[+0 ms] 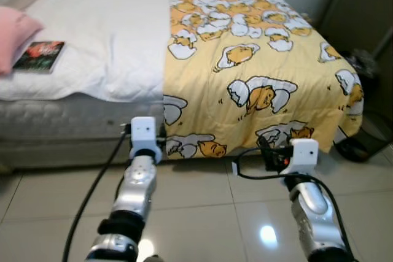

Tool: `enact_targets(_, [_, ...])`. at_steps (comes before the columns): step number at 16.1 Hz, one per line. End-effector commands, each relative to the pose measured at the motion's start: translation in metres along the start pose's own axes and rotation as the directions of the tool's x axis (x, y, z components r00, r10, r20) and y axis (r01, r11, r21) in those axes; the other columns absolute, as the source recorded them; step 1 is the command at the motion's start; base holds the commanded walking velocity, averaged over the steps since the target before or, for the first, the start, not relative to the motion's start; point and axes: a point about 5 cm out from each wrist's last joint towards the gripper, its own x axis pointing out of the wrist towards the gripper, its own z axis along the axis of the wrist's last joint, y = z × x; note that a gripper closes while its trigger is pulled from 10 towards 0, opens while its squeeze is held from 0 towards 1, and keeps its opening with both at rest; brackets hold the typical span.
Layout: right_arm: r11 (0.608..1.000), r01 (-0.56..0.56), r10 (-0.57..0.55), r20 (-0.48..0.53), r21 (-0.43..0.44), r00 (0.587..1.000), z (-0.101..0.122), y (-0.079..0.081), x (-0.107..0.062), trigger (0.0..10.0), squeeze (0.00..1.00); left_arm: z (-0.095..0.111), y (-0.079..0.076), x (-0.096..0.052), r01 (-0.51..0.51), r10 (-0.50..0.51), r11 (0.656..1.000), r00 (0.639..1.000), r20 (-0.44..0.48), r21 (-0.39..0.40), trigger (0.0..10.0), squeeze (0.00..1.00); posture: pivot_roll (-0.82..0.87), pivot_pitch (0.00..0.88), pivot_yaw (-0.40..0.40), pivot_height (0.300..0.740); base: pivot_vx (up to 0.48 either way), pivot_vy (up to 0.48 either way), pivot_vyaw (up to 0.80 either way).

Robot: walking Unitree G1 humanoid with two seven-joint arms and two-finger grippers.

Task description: Clean up the room

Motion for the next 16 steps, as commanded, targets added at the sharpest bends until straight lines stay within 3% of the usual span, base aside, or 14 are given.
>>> enact_targets(1, [1.000, -0.009, 0.008, 0.024, 0.014, 1.000, 0.007, 0.002, 0.003, 10.0, 0.00, -0.003, 0.000, -0.002, 0.002, -0.002, 1.000, 1.000, -0.018, 0.024, 10.0, 0.00, 0.01, 0.000, -0.051, 0.740, 0.000, -0.480, 0.48])
enact_targets(3, [1.000, -0.008, 0.008, 0.019, 0.013, 1.000, 0.006, 0.002, 0.003, 10.0, 0.00, 0.000, -0.003, 0.000, 0.019, -0.019, 0.999, 1.000, -0.004, 0.047, 10.0, 0.00, 0.02, 0.000, -0.053, 0.740, 0.000, -0.474, 0.48])
enact_targets(6, [0.999, 0.025, -0.025, 0.008, 0.029, 1.000, 0.004, -0.001, 0.004, 10.0, 0.00, 0.005, -0.003, 0.005, 0.054, -0.054, 0.998, 0.999, -0.002, 0.012, 10.0, 0.00, 0.02, 0.000, -0.053, 0.740, 0.000, 0.000, 0.32])
enact_targets(8, [1.000, 0.019, -0.019, 0.007, 0.012, 1.000, 0.005, -0.001, 0.005, 10.0, 0.00, 0.008, -0.004, 0.005, 0.066, -0.067, 0.998, 0.998, 0.006, 0.019, 10.0, 0.00, 0.02, 0.000, -0.054, 0.740, 0.330, -0.345, 0.00])
enact_targets(16, [1.000, 0.024, -0.024, 0.000, 0.007, 1.000, 0.004, -0.003, 0.003, 10.0, 0.00, 0.010, -0.009, 0.009, 0.081, -0.081, 0.997, 0.997, 0.007, 0.008, 10.0, 0.00, 0.00, 0.000, -0.051, 0.740, 0.344, -0.331, 0.60])
